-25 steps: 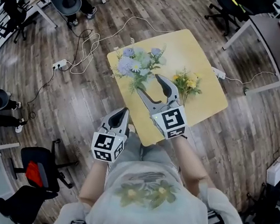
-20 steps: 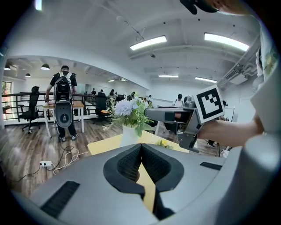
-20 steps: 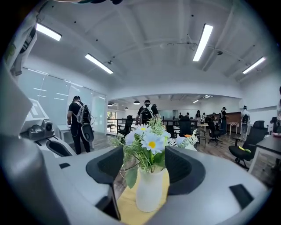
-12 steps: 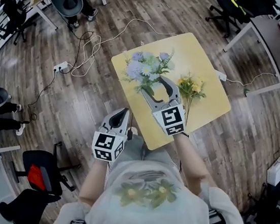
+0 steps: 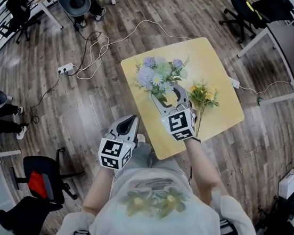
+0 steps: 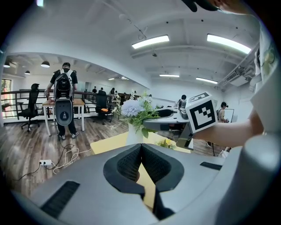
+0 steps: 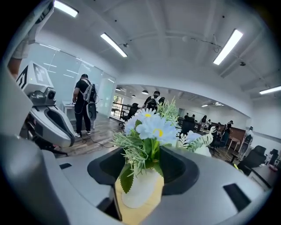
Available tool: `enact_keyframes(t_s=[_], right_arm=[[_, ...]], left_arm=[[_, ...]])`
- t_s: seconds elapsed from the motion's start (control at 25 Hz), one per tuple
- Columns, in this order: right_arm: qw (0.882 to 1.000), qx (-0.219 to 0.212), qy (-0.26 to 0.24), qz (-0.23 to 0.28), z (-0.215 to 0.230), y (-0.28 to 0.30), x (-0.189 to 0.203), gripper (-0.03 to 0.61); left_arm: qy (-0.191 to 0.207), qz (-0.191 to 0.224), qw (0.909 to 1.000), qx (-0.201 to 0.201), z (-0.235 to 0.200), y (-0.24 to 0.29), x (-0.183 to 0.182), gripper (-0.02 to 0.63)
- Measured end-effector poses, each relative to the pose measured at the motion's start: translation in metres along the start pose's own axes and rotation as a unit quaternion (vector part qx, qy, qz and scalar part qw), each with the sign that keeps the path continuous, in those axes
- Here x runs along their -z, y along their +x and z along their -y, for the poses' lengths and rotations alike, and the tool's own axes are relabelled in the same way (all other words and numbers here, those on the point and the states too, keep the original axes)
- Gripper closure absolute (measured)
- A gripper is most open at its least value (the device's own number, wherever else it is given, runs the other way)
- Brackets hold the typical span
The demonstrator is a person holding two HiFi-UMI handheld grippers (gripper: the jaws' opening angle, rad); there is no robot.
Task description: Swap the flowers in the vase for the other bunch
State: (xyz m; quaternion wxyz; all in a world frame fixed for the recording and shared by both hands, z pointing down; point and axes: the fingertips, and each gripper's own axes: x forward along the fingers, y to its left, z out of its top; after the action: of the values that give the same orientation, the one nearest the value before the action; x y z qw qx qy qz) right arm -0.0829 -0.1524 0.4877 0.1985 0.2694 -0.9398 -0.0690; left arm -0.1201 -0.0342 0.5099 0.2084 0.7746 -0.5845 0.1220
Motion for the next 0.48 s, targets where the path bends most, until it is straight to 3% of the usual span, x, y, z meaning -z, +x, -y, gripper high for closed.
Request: enact_keyframes(t_s=[0.32,0.48], right_arm=[[0.999,-0.01,0.035,0.003,0.0048,0.0099,-0.0016,0.476],[0.998,-0.012,0.061,0.017,0.0089,0.0049,-0.0018,0.506]], left_arm=[[-0.002,-0.002,1.0,0.0,-0.0078,0.0048,-0.0047,0.595],[-0.003,-0.003,1.0,0.002,-0.008,0.0088,-0.0018,0.596]])
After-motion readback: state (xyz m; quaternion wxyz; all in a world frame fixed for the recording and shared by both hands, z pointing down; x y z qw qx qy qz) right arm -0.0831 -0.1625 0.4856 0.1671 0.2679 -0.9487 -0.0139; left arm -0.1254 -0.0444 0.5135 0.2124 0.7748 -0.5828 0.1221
